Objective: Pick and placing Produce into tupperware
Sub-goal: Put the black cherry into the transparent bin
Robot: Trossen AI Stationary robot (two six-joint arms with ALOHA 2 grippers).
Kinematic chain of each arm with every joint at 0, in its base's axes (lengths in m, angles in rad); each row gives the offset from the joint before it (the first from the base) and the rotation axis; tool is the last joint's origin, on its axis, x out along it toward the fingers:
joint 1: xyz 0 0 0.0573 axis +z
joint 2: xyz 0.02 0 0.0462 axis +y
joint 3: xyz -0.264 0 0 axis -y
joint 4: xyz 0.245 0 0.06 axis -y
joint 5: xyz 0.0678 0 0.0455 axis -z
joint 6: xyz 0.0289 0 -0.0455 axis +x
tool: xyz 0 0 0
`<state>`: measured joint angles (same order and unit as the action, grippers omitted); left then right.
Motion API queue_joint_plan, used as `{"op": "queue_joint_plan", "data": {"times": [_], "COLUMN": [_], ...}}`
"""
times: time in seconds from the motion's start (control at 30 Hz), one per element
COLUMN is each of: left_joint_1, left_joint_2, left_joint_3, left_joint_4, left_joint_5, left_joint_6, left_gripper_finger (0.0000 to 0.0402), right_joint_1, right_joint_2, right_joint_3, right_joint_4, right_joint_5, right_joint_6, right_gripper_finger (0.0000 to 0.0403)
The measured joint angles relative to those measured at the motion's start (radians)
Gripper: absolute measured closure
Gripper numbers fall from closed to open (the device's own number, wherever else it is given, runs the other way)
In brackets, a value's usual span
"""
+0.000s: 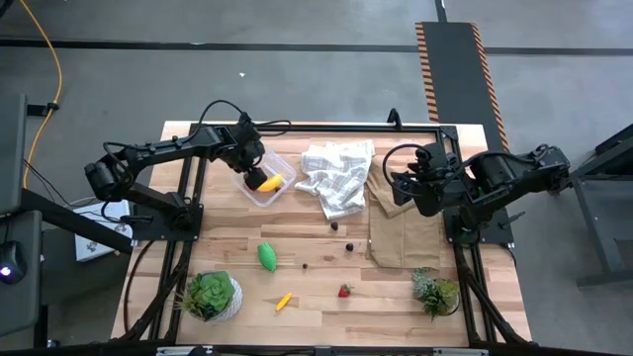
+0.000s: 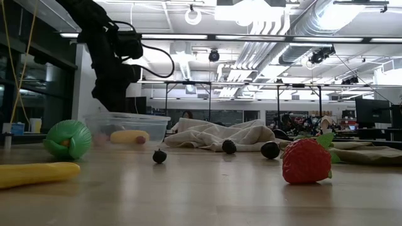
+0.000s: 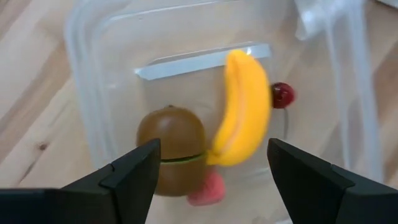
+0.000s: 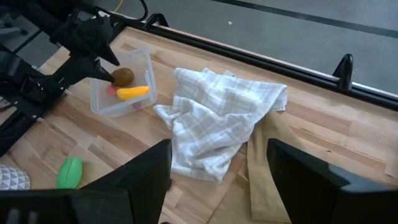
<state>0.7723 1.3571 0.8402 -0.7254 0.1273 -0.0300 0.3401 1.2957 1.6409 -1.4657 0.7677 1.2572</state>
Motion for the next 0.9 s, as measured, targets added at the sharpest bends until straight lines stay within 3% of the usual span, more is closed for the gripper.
{"op": "queue_joint_plan", "data": {"times": [0.23,0.47,0.7,0.9], "left_joint_1": [0.0,0.0,0.0,-0.002], "left_joint_2": [0.0,0.0,-0.006,-0.07], "left_joint_3": [0.056,0.218,0.385,0.423], "left_joint_4": [-0.025,-0.137,-0.365,-0.498], "left_joint_5": [0.108,0.259,0.425,0.525], "left_joint_6": [0.022,0.024,0.061,0.063], "left_gripper_finger": [0.0159,0.0196,0.0218,0.0225], "right_joint_1": [0.0,-0.006,-0.129,-0.27], "right_joint_2": [0.0,0.0,0.008,0.008], "right_joint_3": [0.0,0.0,0.0,0.0], "right_joint_4": [0.022,0.063,0.145,0.165], "right_joint_5": [0.001,-0.022,-0.282,-0.441], "right_joint_6": [-0.028,-0.087,-0.285,-0.449], "right_gripper_finger": [0.0148,0.0148,0.0148,0.0148]}}
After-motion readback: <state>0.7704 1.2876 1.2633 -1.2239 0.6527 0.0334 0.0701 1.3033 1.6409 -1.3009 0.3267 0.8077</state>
